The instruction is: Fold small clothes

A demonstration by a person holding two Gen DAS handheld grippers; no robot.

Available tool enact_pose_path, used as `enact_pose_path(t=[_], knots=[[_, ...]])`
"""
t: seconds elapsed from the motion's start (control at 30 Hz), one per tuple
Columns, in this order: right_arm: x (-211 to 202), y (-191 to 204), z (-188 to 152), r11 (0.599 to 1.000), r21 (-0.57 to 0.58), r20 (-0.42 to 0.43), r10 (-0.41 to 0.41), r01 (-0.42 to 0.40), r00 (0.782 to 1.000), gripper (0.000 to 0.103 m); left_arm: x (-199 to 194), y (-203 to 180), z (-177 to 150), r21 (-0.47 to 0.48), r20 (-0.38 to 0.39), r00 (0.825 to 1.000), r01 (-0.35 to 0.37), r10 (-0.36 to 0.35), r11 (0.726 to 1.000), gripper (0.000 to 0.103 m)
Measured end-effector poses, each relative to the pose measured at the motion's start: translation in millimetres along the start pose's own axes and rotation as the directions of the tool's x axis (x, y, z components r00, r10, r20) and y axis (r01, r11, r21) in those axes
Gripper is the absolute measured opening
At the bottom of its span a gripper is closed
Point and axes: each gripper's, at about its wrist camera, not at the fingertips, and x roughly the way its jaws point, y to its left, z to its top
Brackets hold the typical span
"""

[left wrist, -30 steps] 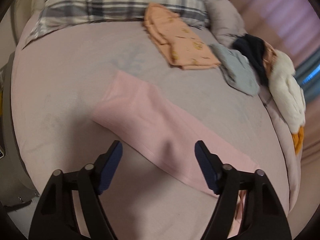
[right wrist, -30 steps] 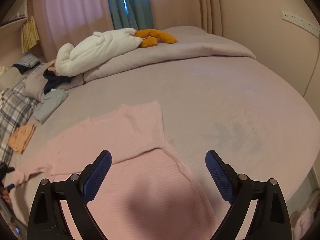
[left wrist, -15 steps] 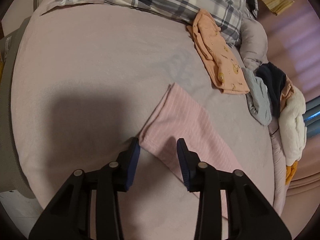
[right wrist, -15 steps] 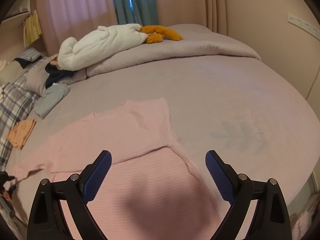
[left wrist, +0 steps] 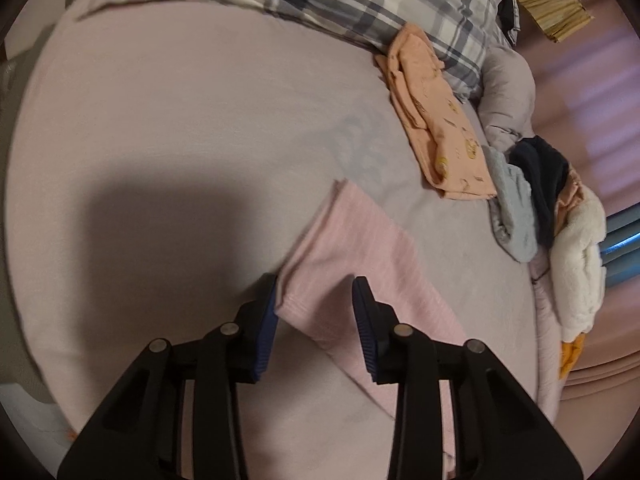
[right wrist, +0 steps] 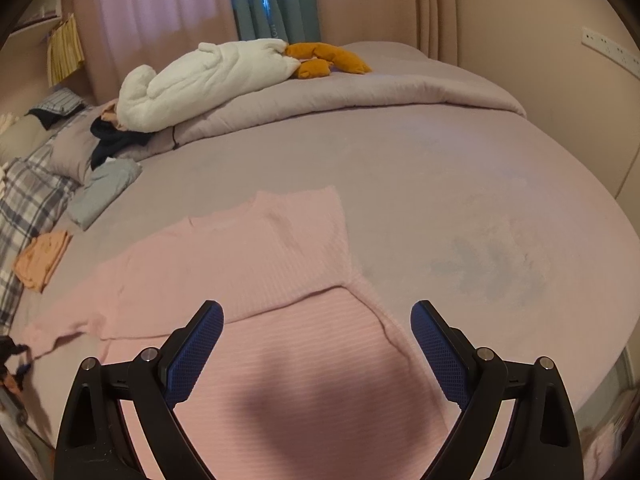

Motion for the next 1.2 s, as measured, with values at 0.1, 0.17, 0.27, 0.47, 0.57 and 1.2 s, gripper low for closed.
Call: enact_pose_path(t=[0.1, 0.17, 0.27, 0.47, 0.57, 1.2], knots=[[1.1, 1.6, -1.1, 1.0, -0.004, -0.003, 0.006, -0.006, 1.0, 0.094, 10.5, -1.4, -0.5, -0.037, -0.029, 0.997, 0.07, -0.071, 0.997, 0.016], [2.4, 1.8, -1.5, 1.0, -0.009, -0.007, 0.004, -0.004, 1.0, 0.094, 18.4, -0.9, -0.4, -0.072, -0.056, 0.995, 0.078, -0.082, 0.994, 0.005], [3.0, 0.9, -1.5, 1.0, -0.012, -0.011, -0.003, 0.003, 1.0, 0.094, 6.9, -13.6, -3.4, -0.036, 0.001, 0.998, 0.057, -0.057, 0.998, 0.005], [-1.0, -5.3, -0.1, 1.0, 0.003, 0.001, -0.011, 0.011, 1.0, 0.094, -31.6, -61.7, -16.8, 0.109, 0.075, 0.991, 0.099, -0.107, 0.989, 0.005], [-2.8, -8.8, 0.3, 1.0, 0.01, 0.008, 0.018, -0.018, 1.0, 0.094, -52.8, -92.6, -27.7, 0.199, 0.084, 0.982, 0.147, -0.166, 0.969, 0.005], [-4.8, -27.4, -5.4, 0.998, 0.051, 0.014, 0.047, -0.048, 0.999, 0.094, -68.6, -224.1, -175.5, 0.561, -0.152, 0.943, 0.328, -0.295, 0.76, 0.005]])
